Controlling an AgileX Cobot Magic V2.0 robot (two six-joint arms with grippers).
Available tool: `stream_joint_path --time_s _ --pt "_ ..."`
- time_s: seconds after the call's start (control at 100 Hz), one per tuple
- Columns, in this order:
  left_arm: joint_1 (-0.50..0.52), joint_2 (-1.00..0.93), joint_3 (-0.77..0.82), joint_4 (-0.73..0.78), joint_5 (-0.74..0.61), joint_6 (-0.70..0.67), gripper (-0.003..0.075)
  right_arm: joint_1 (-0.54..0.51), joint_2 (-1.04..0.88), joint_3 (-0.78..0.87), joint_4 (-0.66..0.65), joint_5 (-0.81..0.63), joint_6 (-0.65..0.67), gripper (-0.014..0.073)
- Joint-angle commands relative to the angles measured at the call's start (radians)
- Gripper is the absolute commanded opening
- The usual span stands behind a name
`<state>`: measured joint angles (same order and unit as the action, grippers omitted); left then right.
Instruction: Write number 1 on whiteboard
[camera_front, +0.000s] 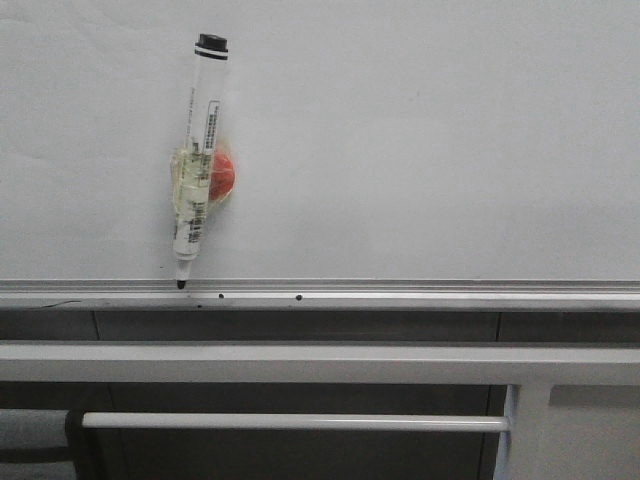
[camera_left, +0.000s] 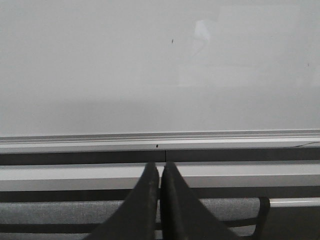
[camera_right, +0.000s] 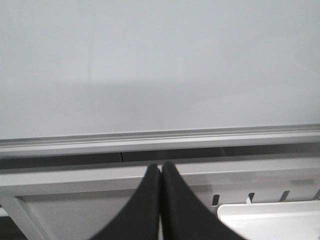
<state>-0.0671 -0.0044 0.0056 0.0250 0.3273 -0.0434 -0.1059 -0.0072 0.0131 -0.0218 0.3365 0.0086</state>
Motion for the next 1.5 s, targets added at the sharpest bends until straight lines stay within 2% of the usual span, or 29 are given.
stream_joint_path --time_s 0.0,0.23,0.45,0.57,0.65,0.8,0.9,1.02,1.15,1.2,1.29,1.37,1.49 --pt "0.002 -0.022 0.007 0.002 -0.076 -0.003 -0.0020 -0.007 -0.018 0.026 0.006 -0.014 -0.009 -0.0063" --pt "0.002 -0.022 0.007 0.002 -0.095 -0.003 -0.0020 -0.007 -0.018 0.026 0.006 -0.014 -0.009 -0.0063" --pt "0.002 -0.022 0.007 -0.002 -0.358 -0.003 -0.0020 -0.007 -0.018 0.026 0.006 -0.014 -0.009 -0.0063" --pt "0.002 -0.022 0.007 -0.002 -0.432 -0.003 -0.0020 -0.007 -0.018 0.026 -0.011 -0.018 -0.009 -0.0063" --pt "0.002 -0.022 0.007 -0.002 -0.446 -0.003 -0.0020 -0.007 -0.018 0.026 -0.040 -0.070 -0.009 -0.0064" --pt "0.003 -0.022 0.007 -0.002 -0.513 -0.003 -0.0020 -0.007 -0.018 0.026 -0.016 -0.275 -0.003 -0.0064" --pt "0.005 -0.022 0.007 0.002 -0.519 -0.003 -0.0020 -0.007 -0.018 0.026 -0.016 -0.337 -0.009 -0.0063" --pt "0.005 -0.022 0.007 0.002 -0.521 -0.003 -0.0020 -0.007 -0.018 0.026 -0.016 -0.337 -0.009 -0.0064" --pt "0.005 -0.022 0.005 -0.005 -0.525 -0.011 -0.0020 -0.007 -0.018 0.026 -0.009 -0.465 0.013 -0.0063" --pt "0.005 -0.022 0.001 -0.010 -0.523 -0.023 -0.0020 -0.007 -0.018 0.026 0.033 -0.508 0.065 -0.0063" --pt "0.005 -0.022 -0.014 -0.064 -0.521 -0.023 -0.0020 -0.007 -0.018 0.024 0.209 -0.561 0.167 -0.0064" --pt "0.005 -0.021 -0.053 -0.072 -0.466 -0.023 -0.0020 -0.007 -0.018 0.000 0.240 -0.508 0.172 -0.0063" --pt "0.005 0.008 -0.140 -0.064 -0.299 -0.023 -0.0020 -0.007 -0.011 -0.095 0.244 -0.311 0.207 -0.0063"
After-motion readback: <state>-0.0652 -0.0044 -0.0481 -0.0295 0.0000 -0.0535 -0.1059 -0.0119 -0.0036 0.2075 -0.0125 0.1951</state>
